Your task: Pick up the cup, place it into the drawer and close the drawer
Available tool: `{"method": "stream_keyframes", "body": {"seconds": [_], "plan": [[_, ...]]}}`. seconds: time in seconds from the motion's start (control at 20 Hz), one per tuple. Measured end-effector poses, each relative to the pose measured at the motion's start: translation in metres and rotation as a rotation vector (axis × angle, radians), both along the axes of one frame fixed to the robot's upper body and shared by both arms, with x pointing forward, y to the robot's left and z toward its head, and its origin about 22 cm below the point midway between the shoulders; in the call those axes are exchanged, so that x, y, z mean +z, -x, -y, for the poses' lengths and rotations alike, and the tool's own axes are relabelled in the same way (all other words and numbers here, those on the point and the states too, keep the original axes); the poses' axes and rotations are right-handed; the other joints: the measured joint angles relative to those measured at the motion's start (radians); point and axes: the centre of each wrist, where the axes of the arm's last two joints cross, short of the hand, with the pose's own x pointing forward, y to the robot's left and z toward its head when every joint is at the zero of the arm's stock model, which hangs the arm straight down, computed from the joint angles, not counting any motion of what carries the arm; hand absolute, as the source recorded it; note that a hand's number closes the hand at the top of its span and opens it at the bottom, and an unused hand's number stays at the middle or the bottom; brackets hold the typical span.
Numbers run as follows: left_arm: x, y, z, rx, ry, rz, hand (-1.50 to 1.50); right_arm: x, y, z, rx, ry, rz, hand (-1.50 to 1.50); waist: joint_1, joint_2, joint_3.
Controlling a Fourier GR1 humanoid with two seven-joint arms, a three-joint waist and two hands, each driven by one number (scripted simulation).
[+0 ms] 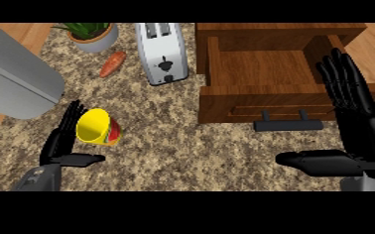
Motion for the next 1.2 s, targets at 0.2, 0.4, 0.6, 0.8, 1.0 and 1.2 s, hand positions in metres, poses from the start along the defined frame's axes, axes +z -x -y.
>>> {"method": "stream_keyframes", "body": {"seconds": [0.2, 0.4, 0.6, 0.8, 1.0, 1.2], "plan": [[0.001, -0.004, 0.002, -0.007, 0.006, 0.002, -1.5, 0.002, 0.001, 0.0, 0.002, -0.003, 0.003, -1.5, -0.003, 0.001, 0.0], [0.001, -0.007, 0.005, -0.01, 0.022, 0.004, -1.5, 0.002, 0.006, 0.002, 0.007, 0.003, 0.0, -1.5, -0.008, 0.002, -0.001], [0.0, -0.013, 0.018, -0.031, 0.058, 0.013, -1.5, 0.0, 0.004, -0.002, 0.013, 0.001, -0.001, -1.5, -0.007, 0.003, -0.001], [0.0, -0.017, 0.025, -0.059, 0.092, 0.014, -1.5, -0.002, 0.002, -0.002, 0.009, -0.001, -0.001, -1.5, -0.007, 0.003, -0.001], [0.0, -0.024, 0.035, -0.093, 0.139, 0.02, 1.5, -0.004, 0.001, -0.001, 0.012, 0.0, -0.016, -1.5, -0.005, 0.003, -0.001], [-0.001, -0.024, 0.04, -0.128, 0.185, 0.014, 1.5, -0.003, 0.001, 0.001, 0.018, -0.007, -0.014, -1.5, -0.005, 0.002, -0.001]]}}
